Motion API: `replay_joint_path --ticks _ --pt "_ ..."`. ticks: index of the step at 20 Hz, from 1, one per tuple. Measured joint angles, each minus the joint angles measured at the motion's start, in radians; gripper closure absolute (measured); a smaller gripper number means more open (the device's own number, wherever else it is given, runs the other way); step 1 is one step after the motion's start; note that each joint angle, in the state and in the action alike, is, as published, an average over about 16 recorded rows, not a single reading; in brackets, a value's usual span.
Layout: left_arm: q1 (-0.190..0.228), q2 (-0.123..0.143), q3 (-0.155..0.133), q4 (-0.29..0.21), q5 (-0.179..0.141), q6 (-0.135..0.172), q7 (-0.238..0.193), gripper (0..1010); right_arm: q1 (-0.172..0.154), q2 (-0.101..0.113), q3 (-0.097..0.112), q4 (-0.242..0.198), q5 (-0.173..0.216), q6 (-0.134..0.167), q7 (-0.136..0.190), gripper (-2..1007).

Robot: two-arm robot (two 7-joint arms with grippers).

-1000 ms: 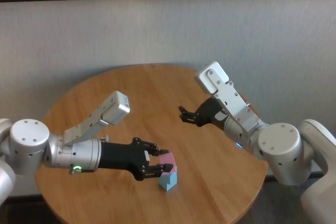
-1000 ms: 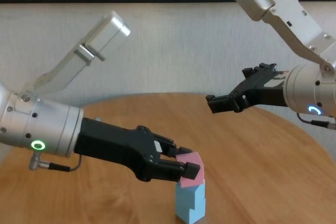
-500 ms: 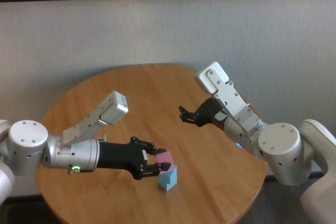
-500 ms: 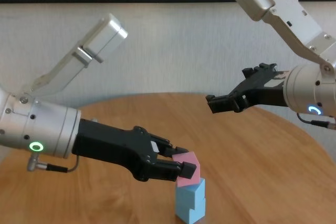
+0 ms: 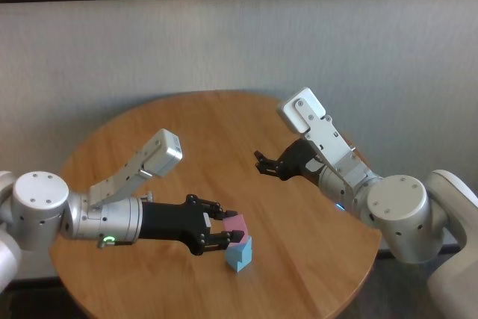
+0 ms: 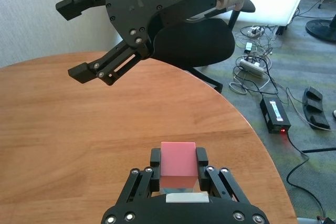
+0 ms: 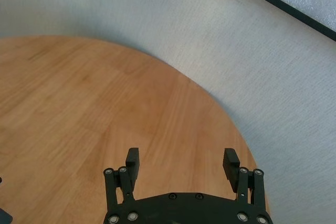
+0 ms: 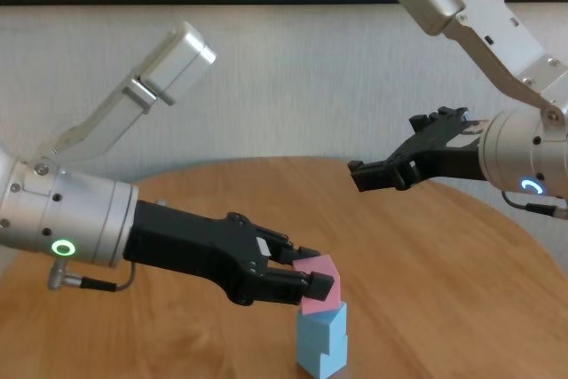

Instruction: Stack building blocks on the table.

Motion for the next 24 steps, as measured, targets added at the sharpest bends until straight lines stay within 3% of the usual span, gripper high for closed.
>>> replay_joint_path --ticks 7,14,24 --pt "0.001 0.000 -0.001 -0.001 0.000 0.001 0.000 506 0.000 0.000 0.000 0.000 0.000 0.000 0.000 1" --pt "0.002 0.001 -0.004 -0.002 -0.003 -0.003 -0.004 307 0.000 0.000 0.000 0.000 0.000 0.000 0.000 1" --pt "0.018 0.020 -0.023 -0.018 -0.030 -0.047 -0.029 54 0.000 0.000 0.000 0.000 0.000 0.000 0.000 1"
